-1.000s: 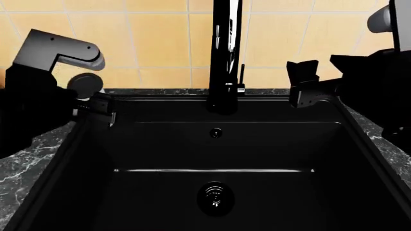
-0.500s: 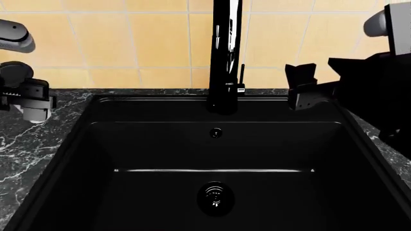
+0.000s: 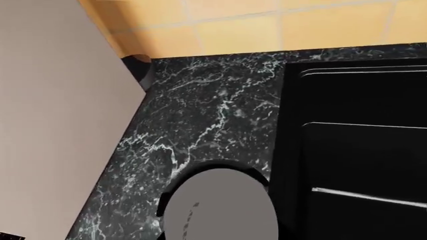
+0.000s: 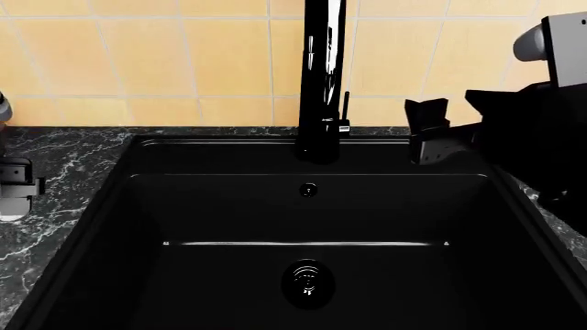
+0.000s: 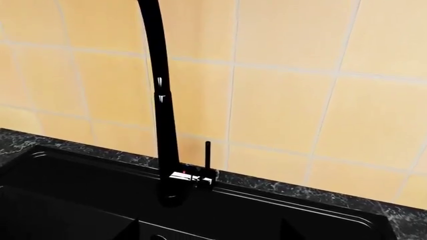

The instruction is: Pick the cup and bowl from the sink and place them on the counter for drying.

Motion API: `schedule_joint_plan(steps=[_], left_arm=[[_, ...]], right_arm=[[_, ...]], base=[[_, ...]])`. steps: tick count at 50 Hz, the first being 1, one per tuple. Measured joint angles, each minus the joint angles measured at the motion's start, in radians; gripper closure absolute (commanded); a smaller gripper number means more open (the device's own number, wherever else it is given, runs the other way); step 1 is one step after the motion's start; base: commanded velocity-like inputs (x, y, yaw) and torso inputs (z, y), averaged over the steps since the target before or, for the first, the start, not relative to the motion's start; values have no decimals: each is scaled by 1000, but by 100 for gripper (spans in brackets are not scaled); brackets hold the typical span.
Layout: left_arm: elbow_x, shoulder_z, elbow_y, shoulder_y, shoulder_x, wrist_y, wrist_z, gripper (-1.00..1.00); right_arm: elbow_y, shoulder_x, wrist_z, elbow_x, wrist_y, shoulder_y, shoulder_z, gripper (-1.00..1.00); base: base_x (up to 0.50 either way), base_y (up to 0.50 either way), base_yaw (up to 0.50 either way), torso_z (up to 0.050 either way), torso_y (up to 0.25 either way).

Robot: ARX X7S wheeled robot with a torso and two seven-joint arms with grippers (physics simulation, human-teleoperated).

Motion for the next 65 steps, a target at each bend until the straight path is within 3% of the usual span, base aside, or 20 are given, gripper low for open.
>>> schedule_joint_plan(steps=[22,41,65], left_arm=[[-4,-25,46,166,-125,119,25,100],[13,-42,67,354,-227,272,122,100],[22,-23,92,518,-273,409,190,100]], right_arm=[[-6,2,-2,-3,-10,-27,-2,-100],[-5,-4,-2,-3,-14,-42,-3,-100],[-15,-1,-1,-3,-24,-67,-4,-100]], base=[[0,0,0,0,0],[0,0,0,0,0],[0,0,0,0,0]])
